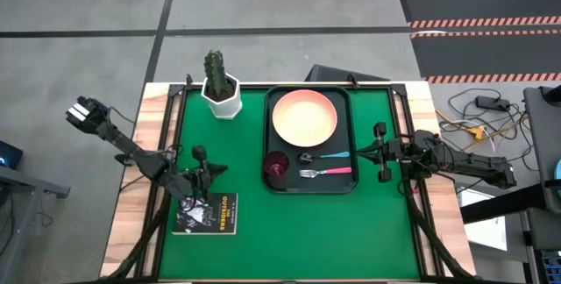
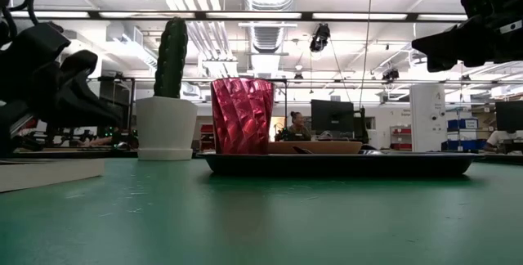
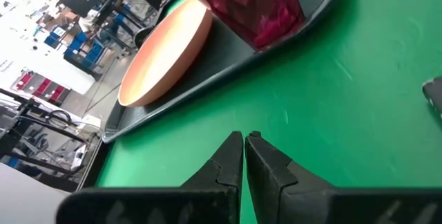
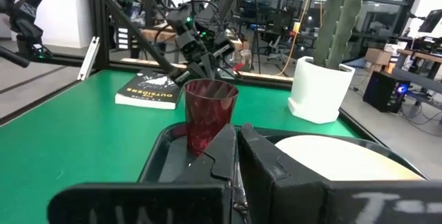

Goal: Pick and place plate/cup/fork/spoon on tray
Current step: Return to Home Position

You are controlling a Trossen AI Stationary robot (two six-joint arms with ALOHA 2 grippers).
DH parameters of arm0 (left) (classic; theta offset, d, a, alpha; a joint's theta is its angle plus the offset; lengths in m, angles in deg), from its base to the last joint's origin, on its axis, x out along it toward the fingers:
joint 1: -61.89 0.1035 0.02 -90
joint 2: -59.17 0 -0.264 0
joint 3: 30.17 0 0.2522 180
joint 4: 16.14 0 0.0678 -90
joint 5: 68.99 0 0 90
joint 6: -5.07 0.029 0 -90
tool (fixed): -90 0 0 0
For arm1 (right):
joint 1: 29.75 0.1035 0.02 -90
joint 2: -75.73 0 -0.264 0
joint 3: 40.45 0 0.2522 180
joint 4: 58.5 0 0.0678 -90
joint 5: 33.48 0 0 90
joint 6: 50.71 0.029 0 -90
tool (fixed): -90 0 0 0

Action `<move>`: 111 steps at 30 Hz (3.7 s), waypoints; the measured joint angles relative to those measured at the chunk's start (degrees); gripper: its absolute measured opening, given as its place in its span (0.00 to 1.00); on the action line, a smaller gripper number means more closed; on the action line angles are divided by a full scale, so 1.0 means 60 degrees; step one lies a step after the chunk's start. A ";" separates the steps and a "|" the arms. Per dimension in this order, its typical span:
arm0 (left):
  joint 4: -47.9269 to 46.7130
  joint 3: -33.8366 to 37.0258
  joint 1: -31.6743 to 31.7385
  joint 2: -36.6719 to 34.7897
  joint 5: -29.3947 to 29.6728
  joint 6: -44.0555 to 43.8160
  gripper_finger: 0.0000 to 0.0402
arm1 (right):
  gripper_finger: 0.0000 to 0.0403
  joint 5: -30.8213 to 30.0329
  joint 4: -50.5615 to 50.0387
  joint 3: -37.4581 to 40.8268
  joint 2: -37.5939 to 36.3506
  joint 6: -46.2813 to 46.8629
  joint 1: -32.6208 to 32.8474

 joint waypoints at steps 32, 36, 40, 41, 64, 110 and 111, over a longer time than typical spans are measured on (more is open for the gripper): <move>0.0044 -0.0015 0.0000 -0.1536 -0.0021 0.0004 0.00 | 0.02 0.0016 0.0007 0.0018 -0.0004 0.0000 0.0000; 0.0044 -0.0011 0.0000 -0.2302 -0.0015 0.0004 0.00 | 0.02 0.0018 0.0009 0.0018 -0.0004 0.0000 0.0000; 0.0051 -0.0007 0.0000 -0.3090 0.0005 0.0004 0.00 | 0.02 0.0016 0.0009 0.0018 -0.0004 0.0000 0.0000; 0.0052 -0.0007 0.0000 -0.3280 0.0009 0.0004 0.00 | 0.02 0.0018 0.0011 0.0018 -0.0004 0.0000 0.0000; -0.0023 0.0015 0.0869 -0.8013 0.0021 -0.0004 0.00 | 0.02 0.0018 0.0011 0.0022 -0.0004 0.0000 0.0000; -0.3020 0.0018 0.6564 -0.8788 -0.8943 -0.0251 0.00 | 0.02 0.0048 -0.0036 -0.0047 0.0000 0.0000 0.0004; -0.3021 0.0018 0.6564 -0.8788 -0.8943 -0.0251 0.00 | 0.02 0.0047 -0.0037 -0.0048 0.0000 0.0000 0.0000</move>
